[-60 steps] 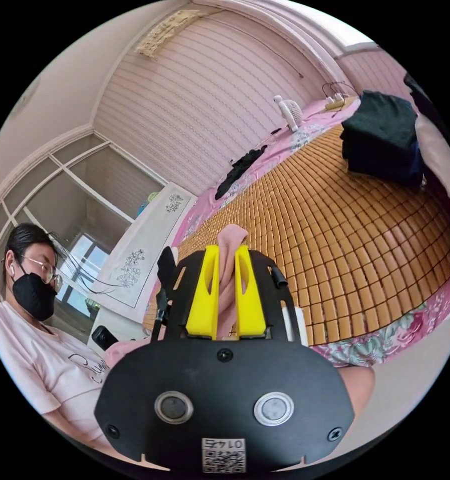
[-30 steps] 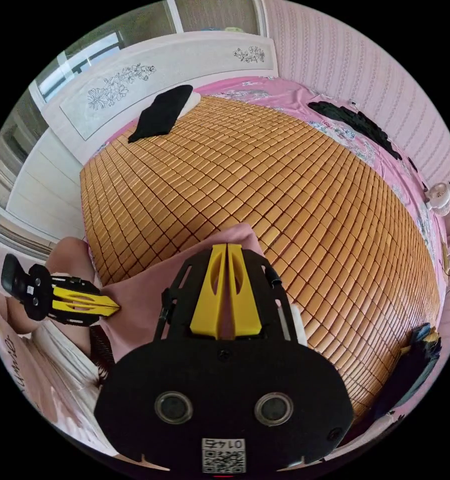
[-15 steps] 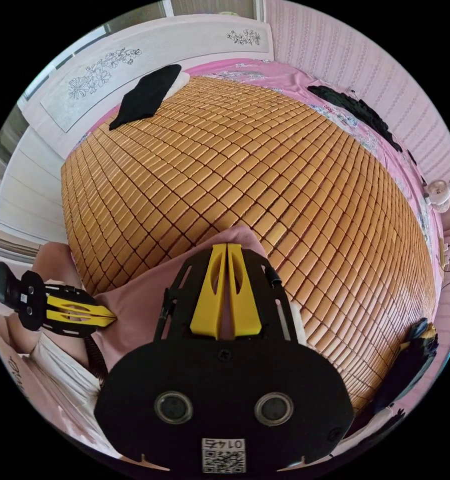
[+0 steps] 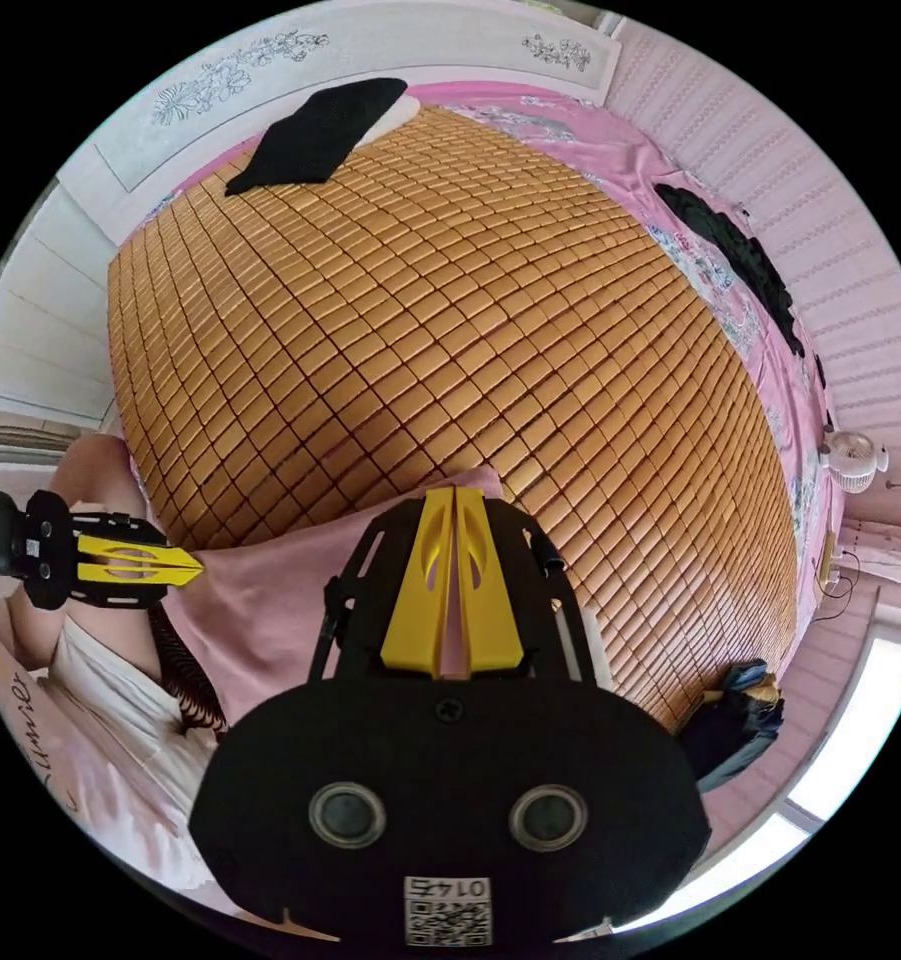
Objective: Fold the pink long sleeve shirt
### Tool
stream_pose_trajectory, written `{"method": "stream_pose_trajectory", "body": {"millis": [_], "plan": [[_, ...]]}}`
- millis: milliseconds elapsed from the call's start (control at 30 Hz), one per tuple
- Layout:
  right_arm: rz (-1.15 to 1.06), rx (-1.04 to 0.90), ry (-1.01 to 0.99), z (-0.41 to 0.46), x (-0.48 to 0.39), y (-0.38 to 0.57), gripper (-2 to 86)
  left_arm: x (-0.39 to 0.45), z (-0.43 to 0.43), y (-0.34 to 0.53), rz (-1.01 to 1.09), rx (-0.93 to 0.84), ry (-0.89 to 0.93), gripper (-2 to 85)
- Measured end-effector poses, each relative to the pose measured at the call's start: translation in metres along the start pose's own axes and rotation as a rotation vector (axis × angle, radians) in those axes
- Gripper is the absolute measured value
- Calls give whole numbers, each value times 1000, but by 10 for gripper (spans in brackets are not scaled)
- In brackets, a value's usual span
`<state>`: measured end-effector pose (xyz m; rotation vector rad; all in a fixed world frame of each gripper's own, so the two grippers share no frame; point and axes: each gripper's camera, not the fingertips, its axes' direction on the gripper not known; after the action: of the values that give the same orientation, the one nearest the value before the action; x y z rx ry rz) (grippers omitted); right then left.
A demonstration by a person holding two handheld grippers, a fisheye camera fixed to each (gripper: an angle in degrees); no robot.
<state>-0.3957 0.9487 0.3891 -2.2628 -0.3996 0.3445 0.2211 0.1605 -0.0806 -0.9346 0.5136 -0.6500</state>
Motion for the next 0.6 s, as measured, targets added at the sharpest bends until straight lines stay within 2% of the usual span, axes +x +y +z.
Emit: {"method": "stream_pose_trajectory", "body": {"millis": [67,200,367,533,600], "plan": [[13,-37,1,24,-2,-4,-5,-1,10,-3,5,-35,-6,-10],[134,31,-61,32,14,5,-4,-4,23,-6,3,-58,-19,-10],[137,105,-110,18,32,40,-1,-11,29,-7,-6,-56,13,-9],[180,575,-306,-58,55,166,27,-11,19,-6,0,25,24,-4],[257,664,-256,-70,71,226,59,-10,11,-5,9,106,46,4]]}}
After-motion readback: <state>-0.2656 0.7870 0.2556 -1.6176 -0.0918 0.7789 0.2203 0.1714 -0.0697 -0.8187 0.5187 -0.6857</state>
